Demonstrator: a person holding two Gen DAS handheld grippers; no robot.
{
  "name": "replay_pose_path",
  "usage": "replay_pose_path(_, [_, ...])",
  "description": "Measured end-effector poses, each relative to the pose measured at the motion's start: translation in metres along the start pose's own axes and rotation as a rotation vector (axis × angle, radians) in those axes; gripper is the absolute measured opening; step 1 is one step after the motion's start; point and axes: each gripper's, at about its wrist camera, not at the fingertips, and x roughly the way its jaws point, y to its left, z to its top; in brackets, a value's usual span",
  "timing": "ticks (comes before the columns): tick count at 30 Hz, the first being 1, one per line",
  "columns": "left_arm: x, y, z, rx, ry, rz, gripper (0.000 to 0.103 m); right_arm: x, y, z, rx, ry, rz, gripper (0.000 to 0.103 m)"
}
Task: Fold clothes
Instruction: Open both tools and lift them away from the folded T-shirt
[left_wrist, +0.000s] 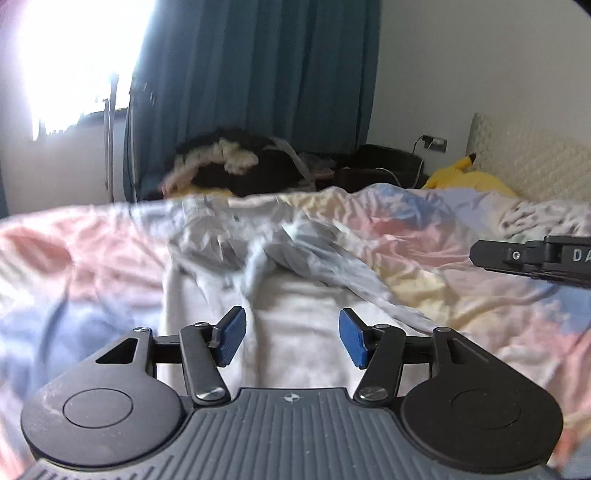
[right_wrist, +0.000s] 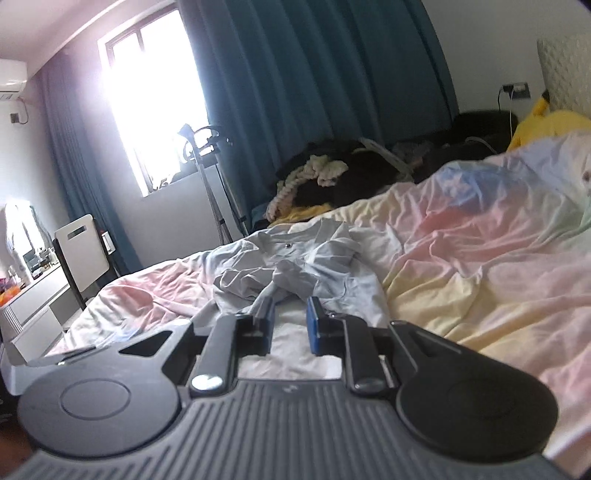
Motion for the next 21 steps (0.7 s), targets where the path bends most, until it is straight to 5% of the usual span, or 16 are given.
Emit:
replay_pose_path(9, [-0.008, -0.033, -0.027, 0.045, 0.056, -0.206, 0.061, -0.031, -0.036, 0.022, 0.114, -0.103, -0.009, 0.029])
replay_pose_path(21, [0.020, -0.121, -0.078, 0.272, 0.129, -0.468, 0.059, -0.071, -0.091, 0.033, 0.214, -0.206, -0.078, 0.032])
